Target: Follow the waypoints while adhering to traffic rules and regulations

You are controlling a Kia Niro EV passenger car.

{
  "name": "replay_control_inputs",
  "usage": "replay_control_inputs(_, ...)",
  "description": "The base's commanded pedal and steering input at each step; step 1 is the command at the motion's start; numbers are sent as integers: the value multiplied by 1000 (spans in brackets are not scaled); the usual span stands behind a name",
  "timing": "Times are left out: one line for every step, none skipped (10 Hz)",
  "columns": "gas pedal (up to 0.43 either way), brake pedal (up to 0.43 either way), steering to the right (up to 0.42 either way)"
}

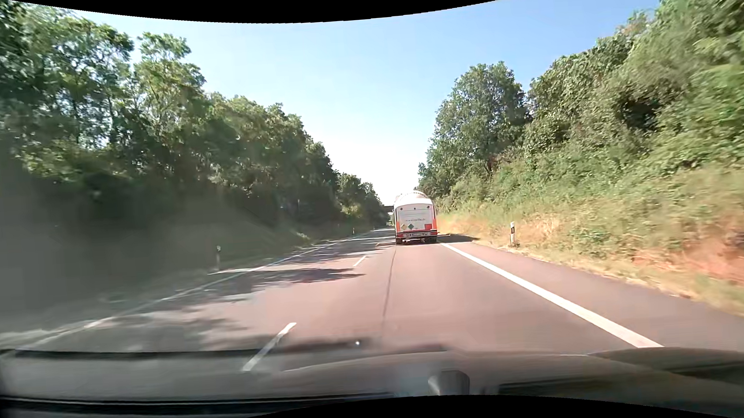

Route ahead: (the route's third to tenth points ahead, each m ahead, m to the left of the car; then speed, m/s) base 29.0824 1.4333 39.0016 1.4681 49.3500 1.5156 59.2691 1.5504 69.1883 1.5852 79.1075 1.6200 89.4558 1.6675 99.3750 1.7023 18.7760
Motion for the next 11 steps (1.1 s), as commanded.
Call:
replay_control_inputs(87, 6, 4)
replay_control_inputs(79, 6, 5)
replay_control_inputs(67, 6, 4)
replay_control_inputs(67, 6, 4)
replay_control_inputs(67, 6, 4)
replay_control_inputs(67, 6, 4)
replay_control_inputs(67, 6, 4)
replay_control_inputs(67, 6, 4)
replay_control_inputs(67, 6, 4)
replay_control_inputs(67, 6, 4)
replay_control_inputs(67, 6, 4)
